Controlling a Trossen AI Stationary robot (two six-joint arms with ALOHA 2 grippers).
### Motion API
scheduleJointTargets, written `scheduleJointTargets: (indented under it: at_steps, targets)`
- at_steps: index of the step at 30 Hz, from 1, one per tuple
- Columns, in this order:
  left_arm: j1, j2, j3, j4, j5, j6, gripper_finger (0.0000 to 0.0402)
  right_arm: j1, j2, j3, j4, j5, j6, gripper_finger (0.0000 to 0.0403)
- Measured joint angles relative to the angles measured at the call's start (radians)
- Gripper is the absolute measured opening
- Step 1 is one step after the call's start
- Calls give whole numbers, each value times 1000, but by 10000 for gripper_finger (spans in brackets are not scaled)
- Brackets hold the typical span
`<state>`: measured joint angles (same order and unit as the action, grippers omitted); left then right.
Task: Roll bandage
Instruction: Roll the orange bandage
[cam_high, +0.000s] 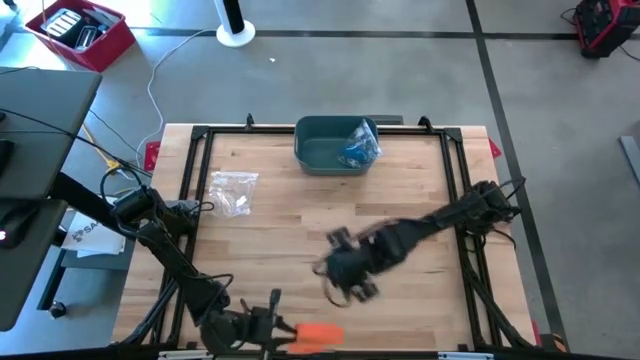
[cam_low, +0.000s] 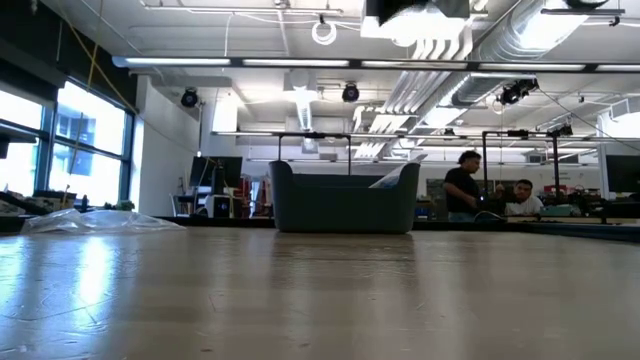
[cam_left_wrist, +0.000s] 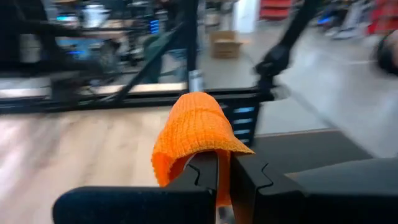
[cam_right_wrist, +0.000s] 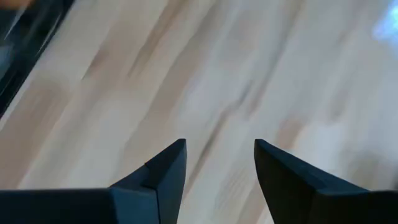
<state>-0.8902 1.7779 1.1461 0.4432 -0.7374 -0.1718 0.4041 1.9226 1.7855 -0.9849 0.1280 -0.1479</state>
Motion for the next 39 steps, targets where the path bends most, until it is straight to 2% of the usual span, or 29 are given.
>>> scheduleJointTargets:
  at_steps: [2, 4, 6, 8, 11, 13, 15, 16, 18, 20, 22, 25, 27, 31, 37, 39]
  targets:
    - [19, 0, 0, -39, -52, -1, 10, 44, -1, 0, -150, 4, 57, 180]
    - [51, 8, 0, -58, -85, 0, 10, 91, 0, -2, -270, 58, 138, 180]
    - [90, 14, 0, -76, -65, 1, 10, 149, -26, -44, -310, 143, 224, 180]
    - [130, 16, 0, -93, -26, 3, 10, 217, -93, -160, -288, 200, 326, 180]
    - [172, 16, 0, -85, -1, 25, 10, 340, -264, -426, -163, 301, 595, 180]
    - [192, 16, 0, -72, 5, 46, 10, 432, -379, -609, -7, 381, 797, 180]
    - [216, 16, 0, -46, 70, 63, 10, 524, -467, -777, 243, 457, 941, 180]
    - [231, 16, 0, -33, 128, 70, 10, 563, -492, -852, 398, 505, 952, 180]
    - [261, 16, 0, -17, 226, 69, 10, 626, -509, -983, 791, 651, 846, 180]
    - [290, 16, 0, -14, 269, 51, 10, 660, -476, -1091, 1211, 782, 619, 180]
    - [315, 9, 0, -14, 297, 45, 10, 667, -418, -1161, 1549, 838, 377, 180]
    - [352, 2, 0, 12, 362, 34, 10, 660, -326, -1191, 1859, 852, 123, 180]
    - [379, 1, 0, 29, 422, 18, 10, 652, -273, -1187, 1949, 897, 37, 180]
    - [415, 1, 0, 25, 464, -26, 10, 658, -220, -1142, 1978, 1078, -36, 180]
    - [440, 1, 0, 37, 467, -62, 10, 673, -208, -1098, 1955, 1108, -123, 180]
    - [441, 1, 0, 45, 466, -62, 10, 672, -207, -1094, 1944, 1151, -146, 180]
